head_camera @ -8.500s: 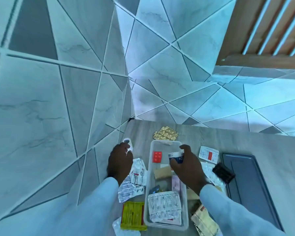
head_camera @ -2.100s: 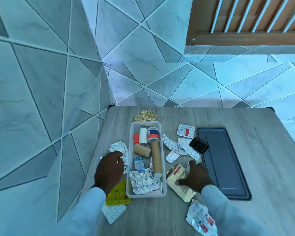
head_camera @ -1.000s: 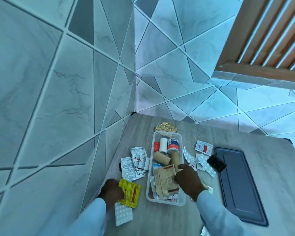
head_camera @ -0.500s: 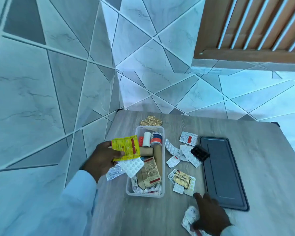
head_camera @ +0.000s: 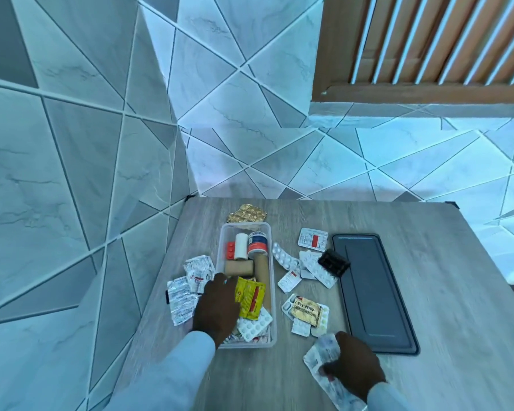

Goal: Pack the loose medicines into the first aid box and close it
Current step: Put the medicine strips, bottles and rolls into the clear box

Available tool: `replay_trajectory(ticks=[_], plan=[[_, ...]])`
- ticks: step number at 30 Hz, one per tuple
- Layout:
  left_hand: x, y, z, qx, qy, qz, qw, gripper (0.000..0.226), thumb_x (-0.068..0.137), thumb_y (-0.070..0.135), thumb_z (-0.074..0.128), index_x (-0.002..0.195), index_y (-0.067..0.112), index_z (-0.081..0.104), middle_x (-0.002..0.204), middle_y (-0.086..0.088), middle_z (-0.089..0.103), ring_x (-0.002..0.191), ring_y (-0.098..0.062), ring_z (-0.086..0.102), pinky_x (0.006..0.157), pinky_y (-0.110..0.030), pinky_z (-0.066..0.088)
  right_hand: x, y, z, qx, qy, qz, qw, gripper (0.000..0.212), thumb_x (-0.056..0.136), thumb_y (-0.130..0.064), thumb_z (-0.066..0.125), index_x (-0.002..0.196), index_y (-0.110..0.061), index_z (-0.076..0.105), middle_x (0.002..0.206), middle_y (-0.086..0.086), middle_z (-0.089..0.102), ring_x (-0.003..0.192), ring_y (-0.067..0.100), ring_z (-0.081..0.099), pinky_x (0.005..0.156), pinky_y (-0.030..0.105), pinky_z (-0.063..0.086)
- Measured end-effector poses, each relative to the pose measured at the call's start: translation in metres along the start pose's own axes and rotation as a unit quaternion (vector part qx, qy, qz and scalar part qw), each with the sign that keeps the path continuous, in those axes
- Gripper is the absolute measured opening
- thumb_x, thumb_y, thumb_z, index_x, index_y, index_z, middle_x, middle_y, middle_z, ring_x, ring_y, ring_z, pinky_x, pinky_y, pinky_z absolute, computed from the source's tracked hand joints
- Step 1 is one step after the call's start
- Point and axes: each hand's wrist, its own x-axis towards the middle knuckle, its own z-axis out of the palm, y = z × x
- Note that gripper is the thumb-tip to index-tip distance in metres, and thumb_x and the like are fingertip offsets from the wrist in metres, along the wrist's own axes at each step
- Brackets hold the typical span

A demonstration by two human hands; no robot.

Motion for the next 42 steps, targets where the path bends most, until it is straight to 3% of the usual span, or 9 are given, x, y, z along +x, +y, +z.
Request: replay_trajectory(ticks=[5, 9, 13, 17, 21, 25, 33, 39, 42], plan=[[-0.005, -0.013, 0.012, 0.2, 0.004, 0.095, 0.975, 0.021, 0.052, 0.029, 0.081, 0.067, 0.023, 0.068, 0.076, -0.002, 0.068, 0.074, -0.031, 0.062, 0.059, -0.044, 0.048, 0.006, -0.004, -0.023, 0.194, 0.047, -0.016, 0.98, 0.009, 0.066, -0.015, 0.074, 0.074, -0.014, 0.07, 0.059, 0.003, 0.07, 0.053, 0.013, 0.064, 0.058, 0.031, 0.053], [-0.012, -0.021, 0.018, 0.222, 0.021, 0.127, 0.967, 0.023, 0.06, 0.039, 0.078, 0.067, 0.022, 0.065, 0.067, -0.003, 0.064, 0.074, -0.031, 0.06, 0.067, -0.045, 0.044, 0.001, -0.039, -0.056, 0.313, 0.11, -0.026, 0.943, 0.014, 0.076, -0.019, 0.078, 0.082, -0.008, 0.07, 0.062, 0.006, 0.069, 0.052, 0.015, 0.061, 0.054, 0.025, 0.047], [-0.012, -0.028, 0.014, 0.184, 0.066, 0.155, 0.968, 0.025, 0.067, 0.05, 0.063, 0.069, 0.025, 0.066, 0.069, 0.001, 0.063, 0.072, -0.027, 0.059, 0.063, -0.044, 0.048, -0.007, -0.116, -0.058, 0.372, 0.044, -0.103, 0.921, 0.01, 0.081, -0.014, 0.074, 0.088, -0.011, 0.068, 0.067, 0.0, 0.072, 0.052, 0.003, 0.063, 0.045, 0.017, 0.045], [-0.008, -0.057, 0.001, 0.122, 0.128, 0.141, 0.974, 0.03, 0.076, 0.041, 0.043, 0.072, 0.025, 0.068, 0.069, 0.004, 0.064, 0.07, -0.025, 0.062, 0.058, -0.039, 0.05, 0.014, -0.168, -0.023, 0.32, 0.028, -0.101, 0.942, 0.025, 0.073, -0.013, 0.079, 0.094, -0.014, 0.065, 0.078, 0.006, 0.073, 0.067, 0.018, 0.067, 0.058, 0.028, 0.055], [-0.007, -0.089, -0.006, 0.078, 0.123, 0.082, 0.986, 0.017, 0.076, 0.028, 0.053, 0.078, 0.025, 0.07, 0.078, 0.002, 0.069, 0.074, -0.026, 0.065, 0.064, -0.041, 0.052, 0.025, -0.177, 0.003, 0.082, 0.087, -0.088, 0.989, 0.05, 0.074, -0.014, 0.074, 0.12, -0.013, 0.052, 0.106, 0.011, 0.063, 0.104, 0.03, 0.06, 0.091, 0.035, 0.048], [-0.003, -0.111, -0.003, -0.077, 0.058, -0.043, 0.994, 0.027, 0.085, 0.027, 0.053, 0.107, 0.026, 0.068, 0.11, 0.0, 0.068, 0.101, -0.026, 0.061, 0.087, -0.04, 0.05, 0.01, -0.181, 0.028, -0.037, 0.069, -0.123, 0.989, 0.038, 0.081, -0.016, 0.062, 0.118, -0.014, 0.053, 0.116, 0.012, 0.053, 0.109, 0.033, 0.054, 0.09, 0.037, 0.047], [0.026, -0.133, -0.003, -0.241, -0.006, -0.235, 0.942, 0.075, 0.077, 0.047, 0.071, 0.14, 0.022, 0.04, 0.132, -0.017, 0.047, 0.12, -0.036, 0.049, 0.096, -0.043, 0.048, 0.022, -0.144, 0.006, 0.068, 0.178, -0.095, 0.977, 0.025, 0.085, -0.011, 0.059, 0.109, -0.013, 0.062, 0.11, 0.012, 0.062, 0.103, 0.029, 0.057, 0.088, 0.034, 0.045], [0.058, -0.105, 0.011, -0.234, -0.009, -0.34, 0.911, 0.105, 0.066, 0.062, 0.075, 0.147, 0.023, 0.021, 0.145, -0.022, 0.035, 0.129, -0.045, 0.036, 0.101, -0.058, 0.037, 0.045, -0.076, -0.002, -0.106, 0.029, 0.007, 0.994, 0.078, 0.069, -0.05, 0.073, 0.134, -0.025, 0.037, 0.132, 0.007, 0.046, 0.122, 0.032, 0.044, 0.097, 0.046, 0.046], [0.066, -0.094, 0.016, -0.224, 0.0, -0.371, 0.901, 0.109, 0.064, 0.05, 0.083, 0.147, 0.02, 0.019, 0.146, -0.025, 0.032, 0.129, -0.048, 0.034, 0.1, -0.059, 0.037, 0.052, -0.065, 0.008, -0.133, 0.043, -0.018, 0.99, 0.079, 0.07, -0.048, 0.073, 0.135, -0.027, 0.034, 0.133, 0.005, 0.044, 0.122, 0.03, 0.041, 0.097, 0.044, 0.045]])
